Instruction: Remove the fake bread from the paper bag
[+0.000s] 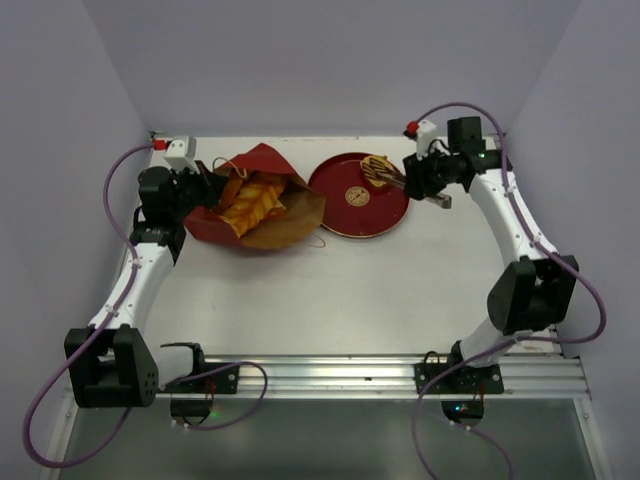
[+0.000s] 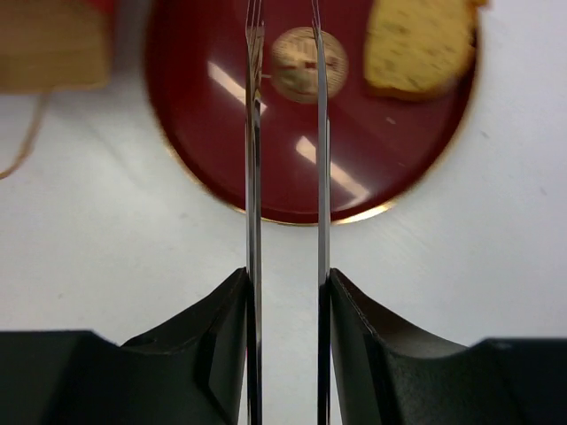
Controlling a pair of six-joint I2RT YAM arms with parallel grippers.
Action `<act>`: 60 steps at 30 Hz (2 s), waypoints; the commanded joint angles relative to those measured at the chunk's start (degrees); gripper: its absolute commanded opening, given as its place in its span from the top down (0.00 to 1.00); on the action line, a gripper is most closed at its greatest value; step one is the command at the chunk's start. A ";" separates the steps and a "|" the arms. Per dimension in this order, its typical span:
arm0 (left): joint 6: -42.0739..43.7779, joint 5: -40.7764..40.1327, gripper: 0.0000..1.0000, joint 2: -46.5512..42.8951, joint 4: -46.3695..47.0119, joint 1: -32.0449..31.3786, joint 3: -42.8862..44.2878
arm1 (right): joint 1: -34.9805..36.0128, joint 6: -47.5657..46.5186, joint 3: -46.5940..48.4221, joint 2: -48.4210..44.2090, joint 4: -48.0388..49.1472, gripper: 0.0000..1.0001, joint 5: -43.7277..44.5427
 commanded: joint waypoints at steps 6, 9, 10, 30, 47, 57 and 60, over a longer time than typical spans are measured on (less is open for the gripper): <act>2.95 -0.97 0.97 -1.73 0.42 0.13 -2.87 | 16.24 -9.65 -11.26 -19.38 0.65 0.62 -5.82; 3.13 -1.15 0.97 -2.00 0.59 0.22 -3.13 | 20.63 -10.79 -12.75 -22.38 0.21 0.63 -6.79; 3.13 -0.88 0.97 -2.17 0.77 0.22 -3.22 | 22.99 -10.88 -13.37 -22.83 0.12 0.62 -6.70; 1.73 0.96 0.97 -6.04 1.12 0.22 -6.12 | 41.03 5.62 -10.55 -3.85 18.56 0.64 10.53; -3.20 0.26 0.97 -7.53 2.88 0.22 -7.79 | 30.31 53.00 -27.69 -5.61 44.50 0.71 -5.55; -2.58 1.14 0.97 -7.27 3.67 0.22 -8.32 | 29.78 67.68 -30.42 -1.66 57.33 0.69 -11.80; -2.49 1.31 0.97 -7.27 3.84 0.13 -8.32 | 29.69 69.80 -31.12 -0.17 59.01 0.68 -12.50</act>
